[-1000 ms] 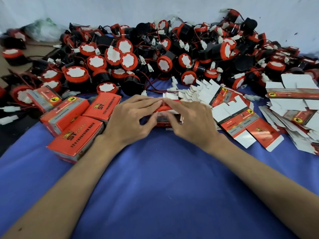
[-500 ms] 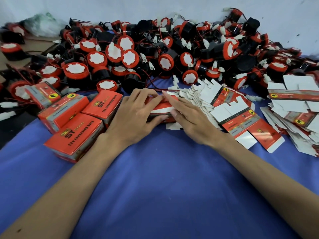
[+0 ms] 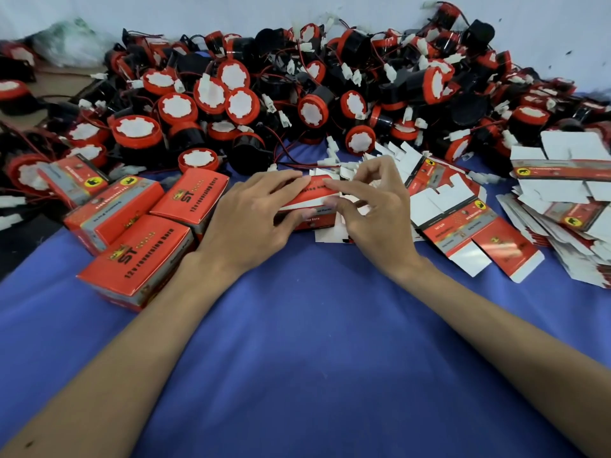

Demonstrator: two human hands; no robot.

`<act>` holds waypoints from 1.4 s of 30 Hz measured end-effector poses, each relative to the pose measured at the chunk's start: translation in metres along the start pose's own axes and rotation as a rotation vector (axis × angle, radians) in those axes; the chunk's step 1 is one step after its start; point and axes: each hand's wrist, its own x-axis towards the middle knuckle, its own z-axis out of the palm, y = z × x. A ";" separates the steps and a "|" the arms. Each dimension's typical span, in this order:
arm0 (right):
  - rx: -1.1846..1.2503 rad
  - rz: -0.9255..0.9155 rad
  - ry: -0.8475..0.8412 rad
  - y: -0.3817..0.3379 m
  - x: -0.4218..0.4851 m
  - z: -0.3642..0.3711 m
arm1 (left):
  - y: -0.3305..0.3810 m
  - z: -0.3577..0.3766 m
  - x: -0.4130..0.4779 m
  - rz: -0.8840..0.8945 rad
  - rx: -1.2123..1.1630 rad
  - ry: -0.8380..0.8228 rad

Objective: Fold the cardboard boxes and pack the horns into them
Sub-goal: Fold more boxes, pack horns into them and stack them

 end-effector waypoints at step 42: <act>-0.266 -0.391 -0.097 0.009 0.002 -0.007 | 0.025 0.009 0.000 -0.027 0.095 0.062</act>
